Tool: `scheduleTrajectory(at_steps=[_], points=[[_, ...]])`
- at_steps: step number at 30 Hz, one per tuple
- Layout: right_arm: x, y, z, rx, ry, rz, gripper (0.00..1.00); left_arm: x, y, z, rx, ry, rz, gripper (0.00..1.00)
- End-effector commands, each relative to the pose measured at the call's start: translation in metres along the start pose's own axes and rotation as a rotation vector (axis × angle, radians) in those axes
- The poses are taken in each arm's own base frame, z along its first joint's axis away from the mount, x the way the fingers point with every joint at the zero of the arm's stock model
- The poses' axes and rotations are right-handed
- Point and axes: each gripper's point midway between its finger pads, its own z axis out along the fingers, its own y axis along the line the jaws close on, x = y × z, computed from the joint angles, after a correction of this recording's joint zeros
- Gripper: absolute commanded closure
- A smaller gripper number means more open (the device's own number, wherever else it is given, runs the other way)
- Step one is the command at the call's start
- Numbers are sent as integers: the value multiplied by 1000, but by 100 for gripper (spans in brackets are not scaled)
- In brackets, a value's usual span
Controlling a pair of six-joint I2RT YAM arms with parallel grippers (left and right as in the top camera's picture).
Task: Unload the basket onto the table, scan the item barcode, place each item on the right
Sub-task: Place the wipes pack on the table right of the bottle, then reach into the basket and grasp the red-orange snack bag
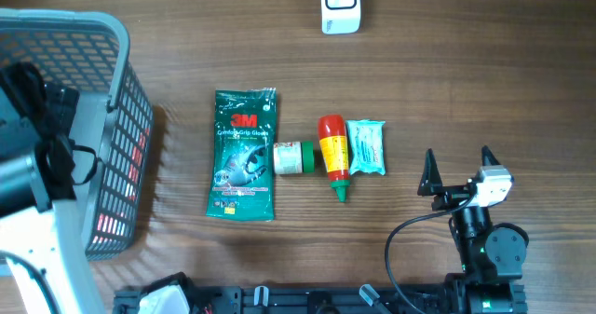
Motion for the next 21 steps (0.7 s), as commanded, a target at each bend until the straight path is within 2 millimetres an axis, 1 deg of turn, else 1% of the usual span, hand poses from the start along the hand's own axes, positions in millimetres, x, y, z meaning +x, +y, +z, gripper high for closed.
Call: scheduleTrajectory(at_steps=[1, 3, 6, 7, 9, 12, 16, 19, 21], points=[[-1, 2, 0, -9, -7, -10, 0, 10, 11, 31, -102, 67, -19, 0], [-1, 2, 0, -9, -7, -10, 0, 22, 17, 51, -145, 151, -87, 0], [-1, 2, 0, -9, -7, -10, 0, 32, 31, 81, -217, 237, -164, 0], [-1, 2, 0, -9, -7, -10, 0, 35, 40, 90, -262, 262, -214, 0], [-1, 2, 0, -9, -7, -10, 0, 42, 57, 100, -339, 305, -285, 0], [-1, 2, 0, -9, -7, -9, 0, 53, 82, 108, -459, 360, -354, 3], [-1, 2, 0, -9, -7, -9, 0, 69, 95, 115, -534, 418, -338, 3], [-1, 2, 0, -9, -7, -10, 0, 93, 109, 119, -593, 483, -338, 3], [-1, 2, 0, -9, -7, -9, 0, 112, 123, 121, -656, 514, -355, 5]])
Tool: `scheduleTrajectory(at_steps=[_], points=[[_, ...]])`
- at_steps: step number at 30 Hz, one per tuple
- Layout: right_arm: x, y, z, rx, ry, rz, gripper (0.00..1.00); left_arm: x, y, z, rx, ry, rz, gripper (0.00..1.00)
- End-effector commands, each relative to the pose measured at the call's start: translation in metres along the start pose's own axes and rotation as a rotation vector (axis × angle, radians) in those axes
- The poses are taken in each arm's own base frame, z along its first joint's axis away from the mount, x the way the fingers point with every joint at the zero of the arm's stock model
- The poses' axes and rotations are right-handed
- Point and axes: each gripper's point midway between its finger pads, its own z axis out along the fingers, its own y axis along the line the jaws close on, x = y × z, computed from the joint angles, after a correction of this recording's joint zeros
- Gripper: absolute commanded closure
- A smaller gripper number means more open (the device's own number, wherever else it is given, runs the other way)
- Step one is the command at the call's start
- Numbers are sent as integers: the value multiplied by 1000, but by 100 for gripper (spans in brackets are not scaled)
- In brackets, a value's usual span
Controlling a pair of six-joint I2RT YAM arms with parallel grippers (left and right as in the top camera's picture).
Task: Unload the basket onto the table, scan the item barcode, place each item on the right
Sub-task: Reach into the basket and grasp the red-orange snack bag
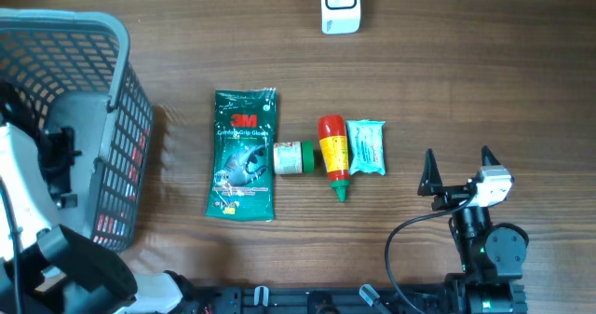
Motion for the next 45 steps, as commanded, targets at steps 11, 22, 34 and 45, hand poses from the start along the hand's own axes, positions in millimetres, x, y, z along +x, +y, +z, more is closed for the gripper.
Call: scheduleTrajectory(at_steps=[11, 22, 34, 45], points=[[-1, 2, 0, -9, -7, -9, 0, 41, 49, 78, -226, 115, -29, 21], [-1, 2, 0, -9, -7, -9, 0, 59, 76, 115, -265, 117, -13, 96], [-1, 2, 0, -9, -7, -10, 0, -29, -25, -71, 152, -76, -15, 96], [-1, 2, 0, -9, -7, -9, 1, 20, -24, -207, 553, -87, 98, 96]])
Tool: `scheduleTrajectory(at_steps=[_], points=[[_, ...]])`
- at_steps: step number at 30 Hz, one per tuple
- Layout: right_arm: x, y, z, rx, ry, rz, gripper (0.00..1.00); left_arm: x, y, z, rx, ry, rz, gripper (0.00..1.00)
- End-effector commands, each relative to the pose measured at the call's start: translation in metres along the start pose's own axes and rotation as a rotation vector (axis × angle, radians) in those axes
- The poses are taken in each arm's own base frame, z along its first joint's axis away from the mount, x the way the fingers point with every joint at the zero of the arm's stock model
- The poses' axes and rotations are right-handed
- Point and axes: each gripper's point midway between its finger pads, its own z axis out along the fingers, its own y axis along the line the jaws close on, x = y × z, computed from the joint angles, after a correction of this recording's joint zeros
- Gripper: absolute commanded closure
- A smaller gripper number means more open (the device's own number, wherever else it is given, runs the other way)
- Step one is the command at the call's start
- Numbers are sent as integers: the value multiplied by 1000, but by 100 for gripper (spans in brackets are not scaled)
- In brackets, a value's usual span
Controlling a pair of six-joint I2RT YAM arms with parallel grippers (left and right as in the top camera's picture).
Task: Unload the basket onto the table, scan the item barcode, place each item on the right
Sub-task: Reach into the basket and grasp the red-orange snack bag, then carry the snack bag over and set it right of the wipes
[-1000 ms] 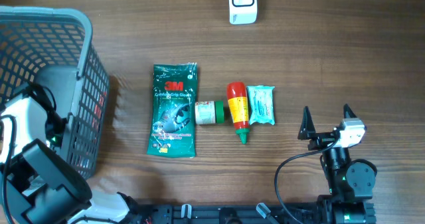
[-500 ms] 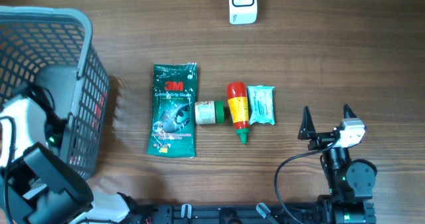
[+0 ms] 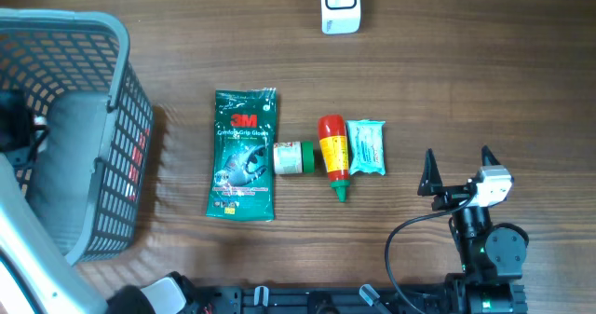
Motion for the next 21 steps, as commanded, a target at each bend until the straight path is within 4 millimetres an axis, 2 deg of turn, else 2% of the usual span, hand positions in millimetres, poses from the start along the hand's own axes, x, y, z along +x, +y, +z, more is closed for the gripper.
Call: scheduleTrajectory(at_steps=[1, 5, 9, 12, 14, 17, 20, 21], points=[[-1, 2, 0, -9, -7, -9, 0, 31, -16, -33, 131, 42, 90, 96], [-1, 2, 0, -9, -7, -9, 0, 89, -30, -63, 252, 133, 264, 96], [-1, 2, 0, -9, -7, -10, 0, 172, -41, -78, 315, 266, 509, 96], [-1, 2, 0, -9, -7, -9, 1, 222, -37, -71, 270, 347, 583, 96], [-1, 2, 0, -9, -7, -10, 0, 264, -34, -61, 238, 397, 682, 96], [-1, 2, 0, -9, -7, -10, 0, 318, -34, -49, 218, 444, 795, 96], [-1, 2, 0, -9, -7, -10, 0, 391, -32, -35, 230, 503, 911, 96], [-1, 2, 0, -9, -7, -10, 0, 409, -31, -32, 239, 518, 936, 96]])
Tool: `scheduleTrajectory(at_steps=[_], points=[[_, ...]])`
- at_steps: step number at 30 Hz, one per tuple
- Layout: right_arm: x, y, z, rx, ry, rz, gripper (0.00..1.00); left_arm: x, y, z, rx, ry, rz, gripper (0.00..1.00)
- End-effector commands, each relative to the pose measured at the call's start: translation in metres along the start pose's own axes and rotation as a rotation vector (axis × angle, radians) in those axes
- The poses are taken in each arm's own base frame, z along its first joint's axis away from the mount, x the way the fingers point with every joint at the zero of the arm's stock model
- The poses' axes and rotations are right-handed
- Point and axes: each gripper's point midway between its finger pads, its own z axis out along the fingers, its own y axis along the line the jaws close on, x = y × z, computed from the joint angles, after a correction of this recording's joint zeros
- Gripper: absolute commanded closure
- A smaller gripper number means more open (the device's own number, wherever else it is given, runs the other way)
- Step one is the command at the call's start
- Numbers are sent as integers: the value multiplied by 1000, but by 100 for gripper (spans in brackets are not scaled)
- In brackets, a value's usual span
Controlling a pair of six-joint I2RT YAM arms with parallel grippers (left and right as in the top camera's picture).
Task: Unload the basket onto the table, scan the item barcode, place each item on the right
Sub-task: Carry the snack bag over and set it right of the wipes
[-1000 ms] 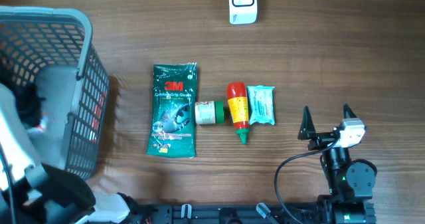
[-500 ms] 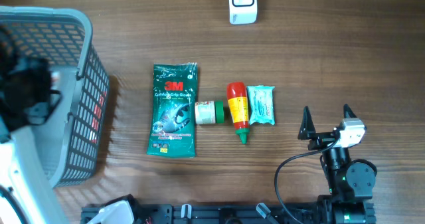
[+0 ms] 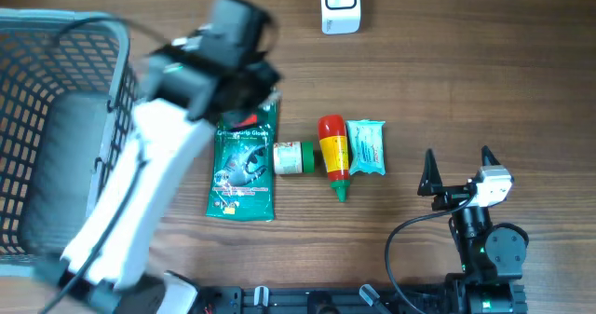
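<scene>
In the overhead view a row of items lies mid-table: a green 3M glove pack (image 3: pixel 240 174), a small white and green bottle (image 3: pixel 292 157), a red and yellow bottle (image 3: pixel 333 151) and a pale teal packet (image 3: pixel 366 146). A white scanner (image 3: pixel 340 5) stands at the far edge. My left arm reaches across from the left, blurred, and its gripper (image 3: pixel 250 95) hangs over the top end of the glove pack; its fingers are too smeared to read. At the near right, my right gripper (image 3: pixel 456 170) rests open and holds nothing.
A grey wire basket (image 3: pixel 116 109) fills the left side, partly covered by my left arm. The right arm's base and cable (image 3: pixel 410 239) sit at the near edge.
My left arm was at the far left edge beside the basket; now it stretches across the table with its gripper over the top of the green glove pack. The items and the right arm have not moved.
My left arm stayed over and beside the basket at the left through the three earlier moments, shifting a little each time. Now it is out over the table at the glove pack. The row of items, the scanner and the right gripper have kept their places throughout.
</scene>
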Motion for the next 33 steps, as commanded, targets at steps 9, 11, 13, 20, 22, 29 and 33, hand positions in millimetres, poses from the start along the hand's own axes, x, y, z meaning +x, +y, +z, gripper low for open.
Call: scheduleTrajectory(at_steps=[9, 11, 13, 20, 22, 29, 33], points=[[-1, 2, 0, -9, -7, -10, 0, 148, -99, 152, 99, 169, 278, 96], [-1, 2, 0, -9, -7, -9, 0, 175, -104, 171, 116, 215, 323, 96], [-1, 2, 0, -9, -7, -9, 0, 202, -111, 182, 163, 292, 399, 96], [-1, 2, 0, -9, -7, -10, 0, 244, -101, 211, 159, 380, 521, 94], [-1, 2, 0, -9, -7, -10, 0, 246, -96, 215, 146, 383, 552, 93], [-1, 2, 0, -9, -7, -10, 0, 250, -75, 238, 75, 398, 582, 92], [-1, 2, 0, -9, -7, -10, 0, 253, -62, 250, 27, 413, 576, 96]])
